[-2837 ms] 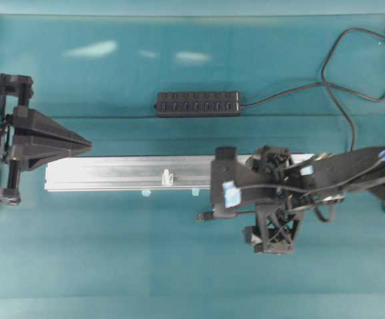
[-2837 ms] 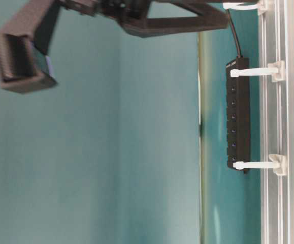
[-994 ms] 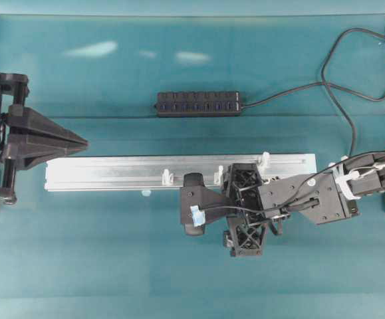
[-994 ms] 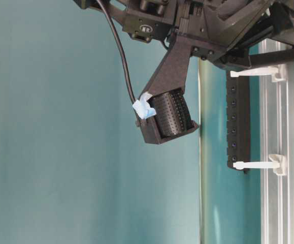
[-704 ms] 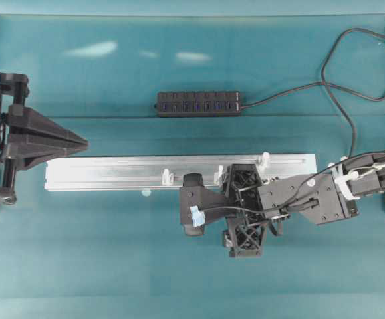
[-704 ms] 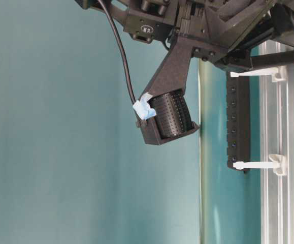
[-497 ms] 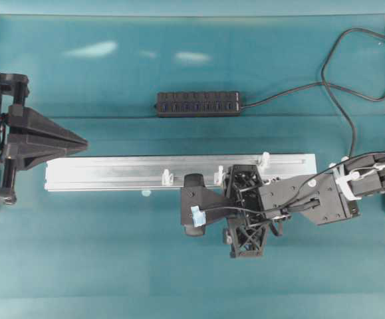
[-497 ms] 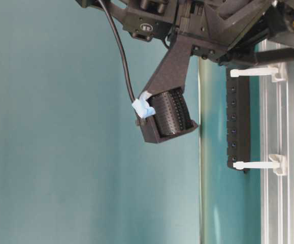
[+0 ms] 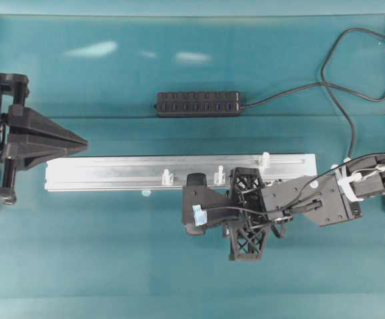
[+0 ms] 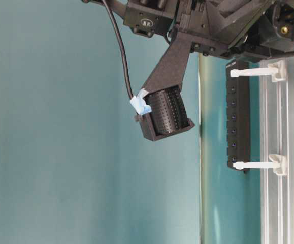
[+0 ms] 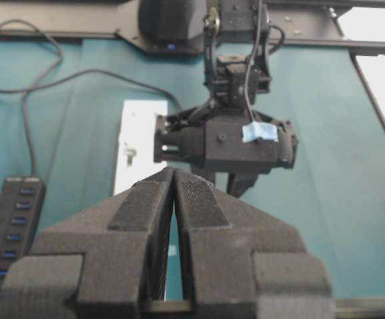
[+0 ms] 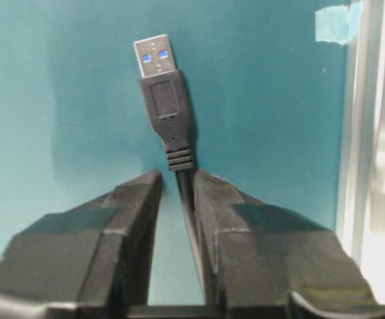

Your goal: Pass the USB cable through three rings with both arms.

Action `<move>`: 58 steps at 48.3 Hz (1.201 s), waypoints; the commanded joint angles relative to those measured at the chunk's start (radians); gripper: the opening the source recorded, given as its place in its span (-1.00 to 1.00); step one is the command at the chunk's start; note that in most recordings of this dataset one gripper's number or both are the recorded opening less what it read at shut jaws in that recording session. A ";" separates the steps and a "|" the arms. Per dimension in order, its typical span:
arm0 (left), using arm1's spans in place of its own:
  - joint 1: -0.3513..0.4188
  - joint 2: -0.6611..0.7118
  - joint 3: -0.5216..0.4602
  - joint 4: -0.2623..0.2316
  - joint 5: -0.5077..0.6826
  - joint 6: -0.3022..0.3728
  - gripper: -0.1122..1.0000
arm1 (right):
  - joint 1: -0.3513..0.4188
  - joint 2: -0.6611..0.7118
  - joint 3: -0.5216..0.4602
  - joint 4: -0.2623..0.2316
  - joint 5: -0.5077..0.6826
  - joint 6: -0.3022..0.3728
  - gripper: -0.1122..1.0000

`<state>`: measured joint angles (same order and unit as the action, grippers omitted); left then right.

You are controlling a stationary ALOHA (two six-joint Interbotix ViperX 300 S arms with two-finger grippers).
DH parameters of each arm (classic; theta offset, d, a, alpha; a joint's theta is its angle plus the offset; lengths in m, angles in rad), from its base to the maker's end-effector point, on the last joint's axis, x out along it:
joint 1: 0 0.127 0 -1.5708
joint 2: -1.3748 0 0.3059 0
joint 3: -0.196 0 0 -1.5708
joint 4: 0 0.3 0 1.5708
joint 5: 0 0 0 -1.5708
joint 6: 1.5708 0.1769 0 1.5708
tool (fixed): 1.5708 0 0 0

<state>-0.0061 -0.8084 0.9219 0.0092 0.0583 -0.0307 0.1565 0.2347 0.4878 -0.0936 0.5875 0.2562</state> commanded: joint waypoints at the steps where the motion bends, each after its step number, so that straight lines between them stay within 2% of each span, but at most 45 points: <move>1: 0.000 -0.002 -0.018 0.003 -0.005 -0.002 -0.58 | -0.028 0.005 0.008 -0.005 0.003 0.012 -0.84; 11: 0.000 -0.002 -0.020 0.003 -0.005 -0.002 -0.58 | -0.038 0.003 -0.014 0.009 0.008 0.028 -0.88; 27: 0.000 -0.002 -0.020 0.003 -0.005 -0.003 -0.58 | -0.061 -0.012 -0.061 0.011 0.009 0.150 -0.94; 58: 0.012 0.000 -0.020 0.003 -0.005 0.002 -0.58 | 0.011 -0.029 -0.012 0.002 0.015 0.124 -0.95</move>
<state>0.0015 -0.8084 0.9219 0.0092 0.0583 -0.0307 0.1519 0.2224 0.4817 -0.0890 0.6044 0.3896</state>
